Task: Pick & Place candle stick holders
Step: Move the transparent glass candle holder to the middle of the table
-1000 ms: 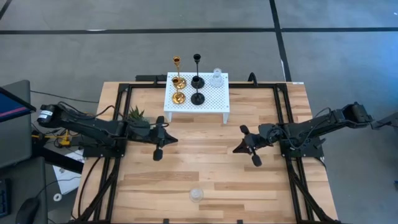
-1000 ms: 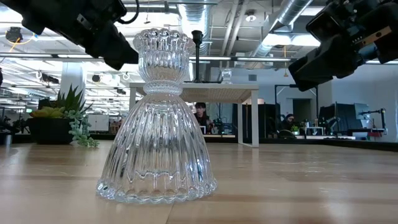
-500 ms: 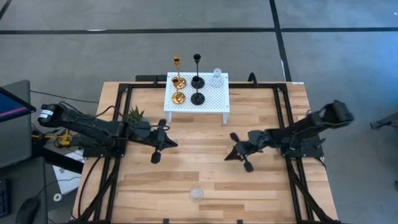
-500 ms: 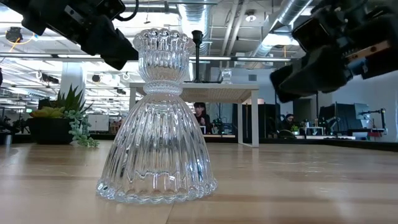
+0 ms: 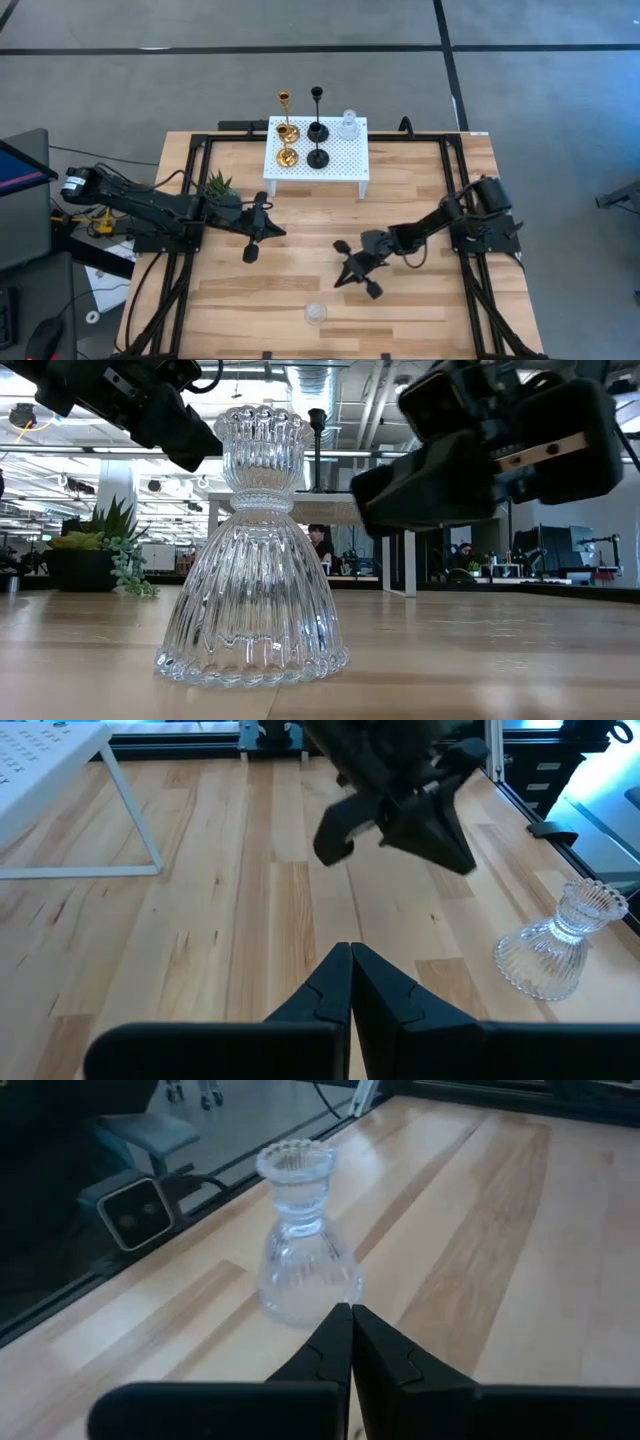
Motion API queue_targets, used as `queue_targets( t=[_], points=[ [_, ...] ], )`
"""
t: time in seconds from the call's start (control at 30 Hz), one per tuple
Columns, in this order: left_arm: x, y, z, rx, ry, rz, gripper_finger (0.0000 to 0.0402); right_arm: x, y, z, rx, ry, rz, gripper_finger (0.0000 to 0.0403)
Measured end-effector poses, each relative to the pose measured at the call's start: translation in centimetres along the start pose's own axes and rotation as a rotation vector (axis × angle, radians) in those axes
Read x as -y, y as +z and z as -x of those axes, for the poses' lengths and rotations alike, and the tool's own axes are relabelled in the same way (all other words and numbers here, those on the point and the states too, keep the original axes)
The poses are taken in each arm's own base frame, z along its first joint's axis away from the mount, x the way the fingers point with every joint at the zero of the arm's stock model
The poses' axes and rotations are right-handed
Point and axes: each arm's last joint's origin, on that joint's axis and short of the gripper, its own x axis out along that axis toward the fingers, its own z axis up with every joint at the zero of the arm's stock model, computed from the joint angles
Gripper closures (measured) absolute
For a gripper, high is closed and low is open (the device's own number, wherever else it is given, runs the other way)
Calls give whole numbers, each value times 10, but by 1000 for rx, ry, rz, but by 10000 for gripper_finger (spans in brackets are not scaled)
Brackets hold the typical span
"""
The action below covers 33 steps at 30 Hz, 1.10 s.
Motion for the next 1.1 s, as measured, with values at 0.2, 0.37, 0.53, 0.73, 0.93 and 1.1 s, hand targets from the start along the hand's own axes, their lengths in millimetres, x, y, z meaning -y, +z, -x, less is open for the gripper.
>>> queue_targets(
  t=[0.2, 0.37, 0.53, 0.73, 0.93, 1.1],
  points=[
    [0, 0, 0, 3, 0, 0, 393, 12, 0, -23, -17, 36, -30, 403],
    [0, 0, 0, 4, 0, 0, 392, 15, -4, -35, -58, 111, -120, 403],
    [0, 1, 0, 6, 0, 0, 392, 16, 1, -41, -48, 115, -117, 382],
    [0, 1, 0, 10, 0, 0, 392, 17, 8, -43, -29, 116, -108, 286],
    [0, 1, 0, 10, 0, 0, 392, 8, 10, -46, -30, 130, -104, 174],
    [0, 1, 0, 10, 0, 9, 392, 2, 19, -51, -7, 146, -79, 142]
  ],
)
